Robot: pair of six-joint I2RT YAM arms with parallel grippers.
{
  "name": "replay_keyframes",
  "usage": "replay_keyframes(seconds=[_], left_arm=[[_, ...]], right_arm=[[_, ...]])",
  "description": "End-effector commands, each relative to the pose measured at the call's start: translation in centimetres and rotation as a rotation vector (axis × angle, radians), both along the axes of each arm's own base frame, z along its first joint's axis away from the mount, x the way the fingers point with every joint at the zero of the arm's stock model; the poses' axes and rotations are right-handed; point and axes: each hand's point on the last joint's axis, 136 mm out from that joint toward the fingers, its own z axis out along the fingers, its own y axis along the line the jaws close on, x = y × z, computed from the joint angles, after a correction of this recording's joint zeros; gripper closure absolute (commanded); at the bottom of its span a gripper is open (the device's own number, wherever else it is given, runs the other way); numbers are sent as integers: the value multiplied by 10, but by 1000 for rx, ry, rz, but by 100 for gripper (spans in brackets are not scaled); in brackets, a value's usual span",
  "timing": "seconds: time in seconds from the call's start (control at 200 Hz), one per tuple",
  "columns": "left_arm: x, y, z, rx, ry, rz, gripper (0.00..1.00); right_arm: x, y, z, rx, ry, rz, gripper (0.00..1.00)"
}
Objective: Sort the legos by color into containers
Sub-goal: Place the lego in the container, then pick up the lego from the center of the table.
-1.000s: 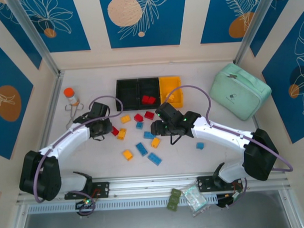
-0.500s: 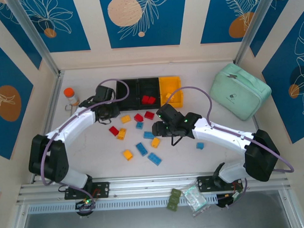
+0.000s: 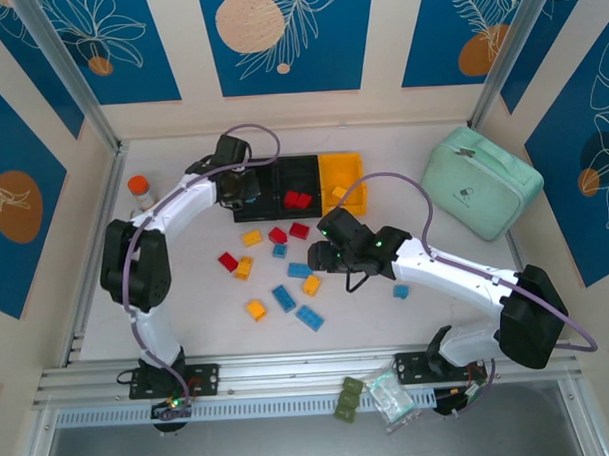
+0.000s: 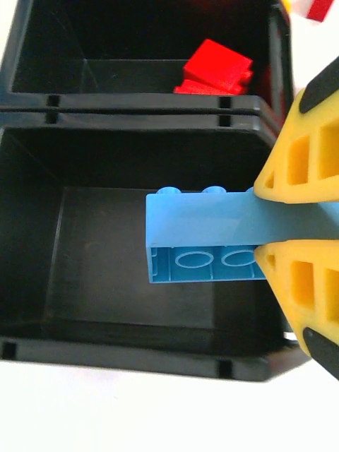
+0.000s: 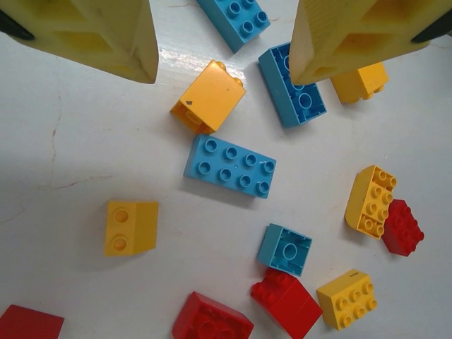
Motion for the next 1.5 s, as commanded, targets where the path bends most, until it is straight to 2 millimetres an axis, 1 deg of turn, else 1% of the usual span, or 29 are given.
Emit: replay_keyframes(seconds=[0.0,0.13,0.21,0.27,0.34,0.38,0.455,0.555,0.625,0.73,0.855,0.99,1.09,1.11,1.21,1.251,1.381,1.496], left_arm=[[6,-9,-9,24,27,-45,86],[14,-14,-23,25,55,-54,81],[16,-15,-27,25,62,-52,78],[16,-16,-28,23,65,-51,72],[16,-17,-25,16,62,-52,69],[14,-17,-22,12,59,-58,65],[12,-18,-15,3,49,-62,61],[6,-19,-3,-24,33,-68,60],[-1,-22,8,-49,15,-81,59],[-17,-24,24,-81,-9,-107,57],[-42,-27,33,-125,-17,-150,53],[-70,-24,33,-152,-7,-182,50],[-94,-21,29,-174,10,-210,49],[-99,-21,27,-179,16,-216,49],[-122,-19,25,-204,22,-241,49],[-131,-18,24,-216,26,-246,47],[-159,-16,18,-254,39,-273,46],[-180,-14,13,-278,58,-278,44]], right_arm=[[-4,-6,-1,-10,4,-19,48],[-3,-6,1,-10,-2,-20,48],[-2,-5,1,-12,-2,-18,48],[-2,-5,0,-15,-1,-19,48],[-2,-6,0,-17,0,-19,48],[-2,-5,0,-15,0,-20,48],[-1,-6,0,-16,-1,-20,47],[-1,-7,0,-20,-1,-21,48],[0,-9,0,-20,2,-25,47],[1,-14,0,-29,7,-35,47],[4,-22,-1,-41,16,-56,46],[8,-29,-4,-47,30,-76,46],[13,-36,-7,-63,40,-89,46],[14,-37,-8,-68,44,-92,44],[22,-41,-12,-87,56,-98,43],[26,-43,-14,-97,60,-99,42],[40,-44,-23,-131,84,-94,42],[50,-37,-33,-145,109,-76,42]])
